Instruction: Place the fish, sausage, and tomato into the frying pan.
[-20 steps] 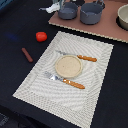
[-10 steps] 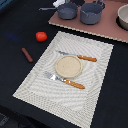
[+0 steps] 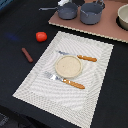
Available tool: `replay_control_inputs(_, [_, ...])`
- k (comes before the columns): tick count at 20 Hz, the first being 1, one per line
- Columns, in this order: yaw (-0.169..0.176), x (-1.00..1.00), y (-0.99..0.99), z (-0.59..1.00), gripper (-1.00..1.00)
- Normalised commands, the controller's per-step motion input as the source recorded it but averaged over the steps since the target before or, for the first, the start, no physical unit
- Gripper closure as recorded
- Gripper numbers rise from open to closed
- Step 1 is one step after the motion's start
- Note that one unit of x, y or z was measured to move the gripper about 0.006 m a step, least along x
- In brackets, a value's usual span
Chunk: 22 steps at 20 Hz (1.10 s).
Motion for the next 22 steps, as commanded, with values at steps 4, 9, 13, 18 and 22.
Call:
replay_control_inputs(4, [0.001, 0.05, 0.36, -0.01, -1.0])
replay_control_inputs(9, [0.0, 0.01, 0.12, 0.03, -1.0])
replay_control_inputs(13, [0.0, 0.0, -0.06, 0.16, -1.0])
replay_control_inputs(18, [-0.029, -0.04, -0.82, 0.26, -1.0])
replay_control_inputs(22, [-0.013, -0.04, -0.94, 0.28, -1.0])
